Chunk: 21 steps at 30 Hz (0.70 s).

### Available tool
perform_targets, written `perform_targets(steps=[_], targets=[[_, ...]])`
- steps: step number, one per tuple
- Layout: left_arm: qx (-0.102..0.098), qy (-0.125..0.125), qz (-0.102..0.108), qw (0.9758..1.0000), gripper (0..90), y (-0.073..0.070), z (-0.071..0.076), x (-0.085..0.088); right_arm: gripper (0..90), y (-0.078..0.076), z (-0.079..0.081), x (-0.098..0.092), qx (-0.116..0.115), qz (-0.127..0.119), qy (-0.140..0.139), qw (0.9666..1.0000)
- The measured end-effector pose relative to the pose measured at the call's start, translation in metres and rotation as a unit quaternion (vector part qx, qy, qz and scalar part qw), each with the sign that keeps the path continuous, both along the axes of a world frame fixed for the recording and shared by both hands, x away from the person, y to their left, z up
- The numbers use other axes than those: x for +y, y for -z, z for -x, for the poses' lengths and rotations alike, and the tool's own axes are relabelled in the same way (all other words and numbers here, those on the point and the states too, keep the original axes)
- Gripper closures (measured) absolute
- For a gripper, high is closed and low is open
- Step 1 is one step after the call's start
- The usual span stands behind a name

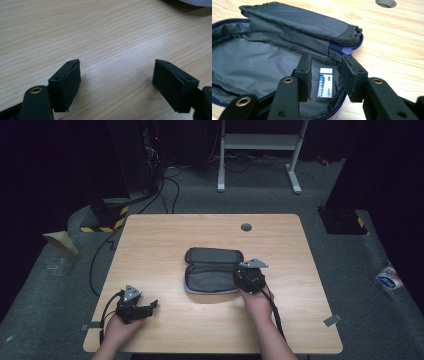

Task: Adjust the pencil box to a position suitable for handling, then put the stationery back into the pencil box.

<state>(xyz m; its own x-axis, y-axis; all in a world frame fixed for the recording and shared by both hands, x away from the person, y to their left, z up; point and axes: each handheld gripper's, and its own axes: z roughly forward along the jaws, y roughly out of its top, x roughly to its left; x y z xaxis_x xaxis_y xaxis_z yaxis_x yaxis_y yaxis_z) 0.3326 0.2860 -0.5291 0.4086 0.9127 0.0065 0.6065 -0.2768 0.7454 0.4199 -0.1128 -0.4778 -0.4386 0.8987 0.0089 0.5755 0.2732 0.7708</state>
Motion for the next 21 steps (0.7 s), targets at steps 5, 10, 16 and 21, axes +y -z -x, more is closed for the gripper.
perform_targets(steps=[5,10,16,21], targets=[[0.0,-0.001,0.0,1.0,22.8,0.0,0.0,0.0,60.5,-0.002,0.001,-0.001,-0.002,-0.001,-0.001,1.0],[0.0,-0.001,0.0,1.0,22.8,0.0,0.0,0.0,59.6,-0.004,0.004,-0.003,-0.004,-0.003,-0.005,1.0],[0.0,-0.001,-0.002,1.0,22.9,0.0,0.0,0.0,58.0,-0.006,0.008,-0.009,-0.009,-0.005,-0.007,0.9999],[-0.001,-0.002,-0.003,1.0,22.9,0.0,0.001,0.0,55.5,-0.005,0.014,-0.02,-0.013,-0.009,-0.003,0.9999]])
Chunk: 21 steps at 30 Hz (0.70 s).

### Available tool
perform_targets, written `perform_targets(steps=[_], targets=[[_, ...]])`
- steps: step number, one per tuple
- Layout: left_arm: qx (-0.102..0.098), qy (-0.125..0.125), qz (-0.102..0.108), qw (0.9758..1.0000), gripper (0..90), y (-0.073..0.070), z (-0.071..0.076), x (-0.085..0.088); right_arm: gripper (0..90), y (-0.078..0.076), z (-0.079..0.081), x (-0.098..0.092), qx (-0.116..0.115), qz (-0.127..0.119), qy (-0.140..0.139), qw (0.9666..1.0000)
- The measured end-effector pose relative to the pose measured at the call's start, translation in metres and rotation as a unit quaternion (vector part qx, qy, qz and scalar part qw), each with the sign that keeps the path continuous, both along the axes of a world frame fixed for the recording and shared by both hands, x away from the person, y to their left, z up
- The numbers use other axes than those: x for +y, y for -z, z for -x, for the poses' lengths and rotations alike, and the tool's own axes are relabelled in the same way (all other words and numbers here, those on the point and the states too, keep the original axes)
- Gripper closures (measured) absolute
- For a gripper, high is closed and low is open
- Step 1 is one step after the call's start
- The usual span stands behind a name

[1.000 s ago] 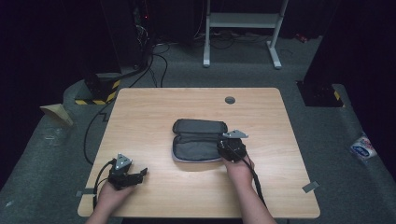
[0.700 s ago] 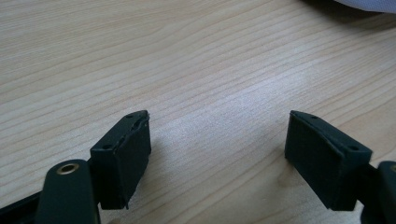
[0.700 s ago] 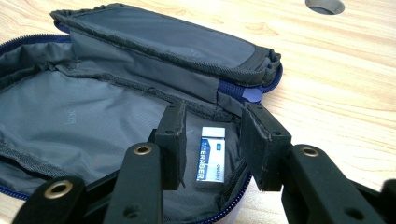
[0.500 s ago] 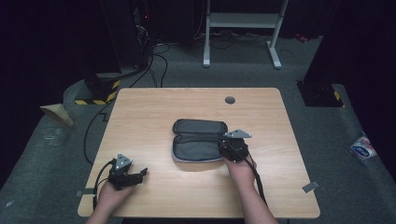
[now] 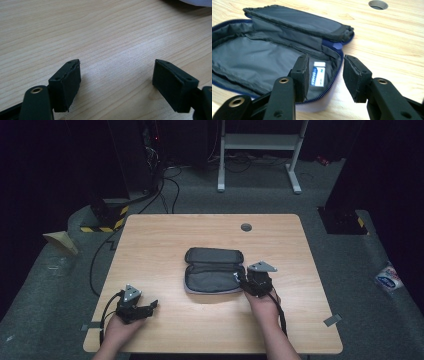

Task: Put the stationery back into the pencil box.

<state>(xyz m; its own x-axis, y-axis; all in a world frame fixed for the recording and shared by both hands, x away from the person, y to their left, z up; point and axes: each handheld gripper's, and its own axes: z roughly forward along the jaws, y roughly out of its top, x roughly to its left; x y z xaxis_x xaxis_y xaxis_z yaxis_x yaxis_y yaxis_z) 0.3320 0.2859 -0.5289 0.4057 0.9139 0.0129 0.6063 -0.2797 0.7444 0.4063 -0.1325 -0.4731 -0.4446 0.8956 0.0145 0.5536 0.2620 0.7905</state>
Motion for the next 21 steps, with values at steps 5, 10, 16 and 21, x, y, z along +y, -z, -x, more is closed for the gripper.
perform_targets(steps=[5,10,16,21], targets=[[0.0,0.0,0.0,1.0,23.0,0.0,0.0,0.0,53.1,0.003,0.007,-0.015,-0.004,-0.004,0.009,0.9999],[0.001,0.0,0.0,1.0,23.0,0.0,0.0,0.0,50.9,0.007,0.012,-0.026,-0.002,-0.006,0.015,0.9999],[0.001,0.0,0.0,1.0,23.0,0.0,0.0,0.0,44.8,0.017,0.021,-0.045,0.001,0.002,0.026,0.9997],[0.001,-0.001,0.0,1.0,23.0,0.0,0.0,0.0,38.2,0.029,0.024,-0.06,0.012,0.004,0.031,0.9994]])
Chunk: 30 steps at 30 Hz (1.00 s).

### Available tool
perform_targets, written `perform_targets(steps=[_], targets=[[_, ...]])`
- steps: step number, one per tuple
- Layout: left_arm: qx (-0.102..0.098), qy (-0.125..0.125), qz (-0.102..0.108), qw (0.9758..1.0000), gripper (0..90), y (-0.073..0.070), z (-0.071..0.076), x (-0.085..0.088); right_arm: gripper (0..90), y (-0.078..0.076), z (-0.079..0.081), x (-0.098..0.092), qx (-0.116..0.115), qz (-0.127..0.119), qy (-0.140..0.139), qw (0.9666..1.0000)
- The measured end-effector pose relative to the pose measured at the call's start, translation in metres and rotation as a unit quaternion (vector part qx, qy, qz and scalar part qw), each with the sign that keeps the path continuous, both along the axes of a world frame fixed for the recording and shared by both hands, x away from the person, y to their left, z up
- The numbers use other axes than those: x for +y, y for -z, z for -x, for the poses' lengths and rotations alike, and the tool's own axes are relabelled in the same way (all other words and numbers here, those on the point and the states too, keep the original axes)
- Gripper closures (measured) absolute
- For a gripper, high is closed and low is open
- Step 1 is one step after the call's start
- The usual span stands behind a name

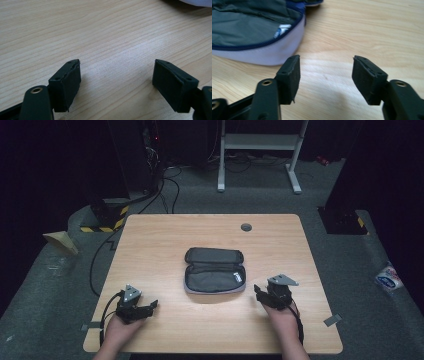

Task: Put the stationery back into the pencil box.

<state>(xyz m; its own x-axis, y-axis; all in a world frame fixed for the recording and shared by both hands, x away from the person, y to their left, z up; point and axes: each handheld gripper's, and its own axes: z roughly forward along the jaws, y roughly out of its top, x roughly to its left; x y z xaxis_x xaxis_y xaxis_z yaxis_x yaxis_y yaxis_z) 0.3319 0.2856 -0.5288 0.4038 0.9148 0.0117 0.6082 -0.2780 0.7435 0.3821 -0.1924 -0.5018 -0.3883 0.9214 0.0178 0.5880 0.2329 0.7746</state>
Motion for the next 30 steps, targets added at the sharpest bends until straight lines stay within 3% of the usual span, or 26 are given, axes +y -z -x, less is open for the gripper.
perform_targets(steps=[7,11,12,13,19,22,30], targets=[[0.0,0.0,0.0,1.0,23.0,0.0,0.0,0.0,30.0,0.013,0.004,-0.022,0.007,0.002,0.023,0.9997],[0.0,-0.001,0.0,1.0,23.0,0.0,0.0,0.0,26.8,0.02,0.009,-0.035,0.009,0.019,0.038,0.9991],[0.0,-0.002,0.001,1.0,23.0,0.0,0.0,-0.001,25.8,0.022,0.009,-0.041,0.03,0.025,0.045,0.9982],[0.0,-0.002,0.001,1.0,23.0,0.0,0.0,-0.001,25.3,0.022,0.01,-0.043,0.03,0.03,0.044,0.9981],[0.0,0.0,0.0,1.0,23.0,0.0,-0.002,-0.001,21.6,0.022,0.01,-0.045,0.034,0.03,0.034,0.9984],[0.001,-0.005,0.002,1.0,23.5,0.0,-0.002,-0.003,21.0,0.022,0.013,-0.042,0.033,0.033,0.053,0.9975],[-0.002,-0.012,0.005,0.9999,23.7,0.0,-0.002,-0.007,20.4,0.022,0.013,-0.042,0.033,0.032,0.055,0.9975]])
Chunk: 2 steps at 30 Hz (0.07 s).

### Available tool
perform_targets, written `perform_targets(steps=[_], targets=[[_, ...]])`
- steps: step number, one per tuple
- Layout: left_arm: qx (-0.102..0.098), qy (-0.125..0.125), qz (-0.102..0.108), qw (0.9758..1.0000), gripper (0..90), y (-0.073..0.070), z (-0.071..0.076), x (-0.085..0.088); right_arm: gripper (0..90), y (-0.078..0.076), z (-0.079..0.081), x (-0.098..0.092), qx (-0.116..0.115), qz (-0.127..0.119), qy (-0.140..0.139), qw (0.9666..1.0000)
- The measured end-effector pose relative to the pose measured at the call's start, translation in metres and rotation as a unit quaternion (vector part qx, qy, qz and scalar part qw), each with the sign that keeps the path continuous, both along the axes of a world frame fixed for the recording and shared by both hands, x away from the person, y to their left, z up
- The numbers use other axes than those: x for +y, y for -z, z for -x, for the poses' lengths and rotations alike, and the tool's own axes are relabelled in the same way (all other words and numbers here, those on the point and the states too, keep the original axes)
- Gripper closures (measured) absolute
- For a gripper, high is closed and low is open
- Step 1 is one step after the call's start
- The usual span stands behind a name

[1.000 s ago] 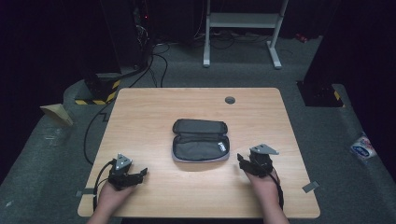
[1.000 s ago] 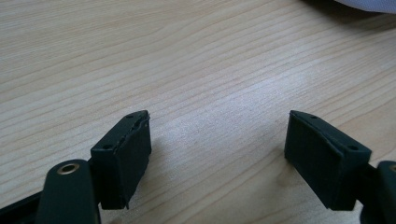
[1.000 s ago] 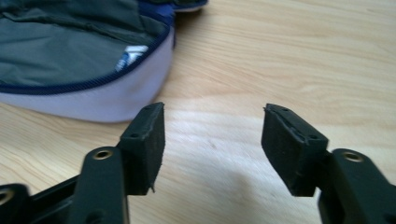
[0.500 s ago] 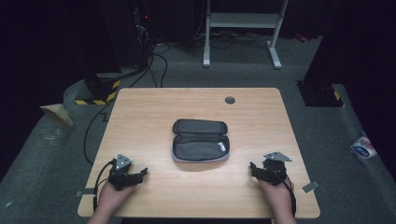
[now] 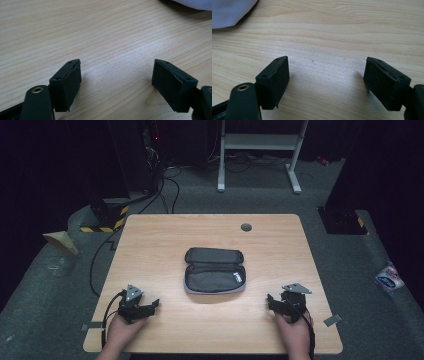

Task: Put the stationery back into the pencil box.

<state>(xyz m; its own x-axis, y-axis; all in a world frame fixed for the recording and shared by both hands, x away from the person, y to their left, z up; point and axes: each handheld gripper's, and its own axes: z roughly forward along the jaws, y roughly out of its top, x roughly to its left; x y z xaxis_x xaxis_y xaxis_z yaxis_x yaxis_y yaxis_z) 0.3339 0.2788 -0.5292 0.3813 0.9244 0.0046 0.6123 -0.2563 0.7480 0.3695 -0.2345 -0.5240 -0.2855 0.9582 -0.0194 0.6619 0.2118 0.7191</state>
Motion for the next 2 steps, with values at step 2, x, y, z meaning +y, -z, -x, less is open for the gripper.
perform_targets(steps=[2], targets=[[0.0,0.0,0.0,1.0,23.7,0.0,0.0001,-0.0001,20.0,0.0,0.0,0.0,0.0,-0.001,0.0,1.0]])
